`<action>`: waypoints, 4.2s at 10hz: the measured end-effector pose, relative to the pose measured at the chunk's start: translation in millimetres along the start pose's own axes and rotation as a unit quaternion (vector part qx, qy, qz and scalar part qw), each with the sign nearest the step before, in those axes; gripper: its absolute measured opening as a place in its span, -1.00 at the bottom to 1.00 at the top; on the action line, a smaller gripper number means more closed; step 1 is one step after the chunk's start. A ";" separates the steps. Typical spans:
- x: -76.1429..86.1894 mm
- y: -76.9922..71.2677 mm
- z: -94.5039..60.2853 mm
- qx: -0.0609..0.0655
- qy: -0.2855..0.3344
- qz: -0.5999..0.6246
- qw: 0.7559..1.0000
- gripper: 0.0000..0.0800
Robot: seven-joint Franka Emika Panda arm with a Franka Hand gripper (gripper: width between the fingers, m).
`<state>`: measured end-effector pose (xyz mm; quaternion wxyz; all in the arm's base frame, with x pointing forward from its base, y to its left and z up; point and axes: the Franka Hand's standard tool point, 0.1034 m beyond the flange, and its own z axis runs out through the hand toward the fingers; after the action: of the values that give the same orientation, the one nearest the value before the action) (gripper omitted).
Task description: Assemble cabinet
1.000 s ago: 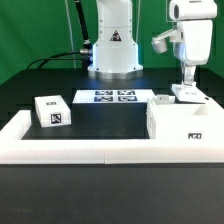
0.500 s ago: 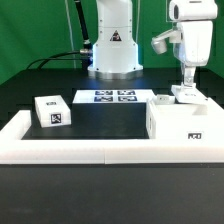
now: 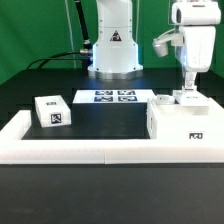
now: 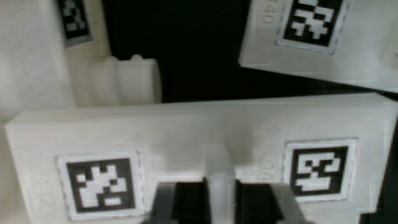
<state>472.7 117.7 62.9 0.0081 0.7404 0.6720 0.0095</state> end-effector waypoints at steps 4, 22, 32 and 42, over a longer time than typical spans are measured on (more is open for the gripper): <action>0.4 2.1 -1.8 0.031 -0.020 -0.002 0.999 -0.83; -5.2 62.7 -4.9 0.002 0.013 -0.037 0.999 -0.83; 3.5 109.5 -4.4 0.007 0.006 -0.014 1.000 -0.83; -10.1 102.7 -17.1 -0.001 -0.007 -0.030 1.000 -0.01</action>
Offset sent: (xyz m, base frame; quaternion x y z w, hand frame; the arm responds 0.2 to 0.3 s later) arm 0.0267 0.0113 -0.0024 0.0000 -0.0144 -0.0085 0.9999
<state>573.5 97.8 82.6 0.0138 0.7203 0.6935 0.0043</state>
